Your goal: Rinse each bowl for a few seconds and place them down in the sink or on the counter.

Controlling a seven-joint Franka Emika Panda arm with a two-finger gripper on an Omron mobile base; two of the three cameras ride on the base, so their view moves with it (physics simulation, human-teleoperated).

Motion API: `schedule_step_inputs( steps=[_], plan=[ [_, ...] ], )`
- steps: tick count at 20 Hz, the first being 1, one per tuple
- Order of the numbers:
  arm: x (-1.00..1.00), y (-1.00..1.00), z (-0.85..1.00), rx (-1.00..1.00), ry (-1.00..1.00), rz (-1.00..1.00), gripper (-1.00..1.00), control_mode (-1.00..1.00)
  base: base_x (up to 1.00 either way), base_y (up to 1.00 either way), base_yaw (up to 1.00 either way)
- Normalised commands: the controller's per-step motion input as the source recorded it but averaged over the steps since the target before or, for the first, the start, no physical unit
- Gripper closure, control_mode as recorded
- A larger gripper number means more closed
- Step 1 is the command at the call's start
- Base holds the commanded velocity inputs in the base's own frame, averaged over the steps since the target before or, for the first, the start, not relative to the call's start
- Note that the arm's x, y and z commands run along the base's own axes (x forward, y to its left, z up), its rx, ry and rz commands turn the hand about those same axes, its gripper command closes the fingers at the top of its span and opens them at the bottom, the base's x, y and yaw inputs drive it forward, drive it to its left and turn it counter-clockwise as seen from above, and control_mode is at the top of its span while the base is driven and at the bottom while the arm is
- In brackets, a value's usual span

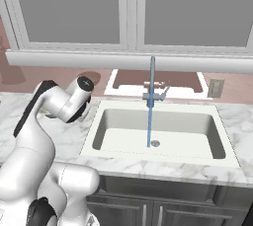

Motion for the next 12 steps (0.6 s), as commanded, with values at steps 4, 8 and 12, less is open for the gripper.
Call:
schedule_step_inputs(
  steps=[4, 8, 12],
  plan=[
    [-0.10, 0.13, -0.15, 0.00, 0.05, 0.14, 1.00, -1.00, 0.00, 0.00, 0.00],
    [-0.08, 0.11, -0.16, 0.00, 0.04, 0.13, 1.00, -1.00, 0.00, 0.00, 0.00],
    [0.00, 0.11, -0.17, 0.00, 0.05, 0.11, 1.00, -1.00, 0.00, 0.00, 0.00]
  ],
)
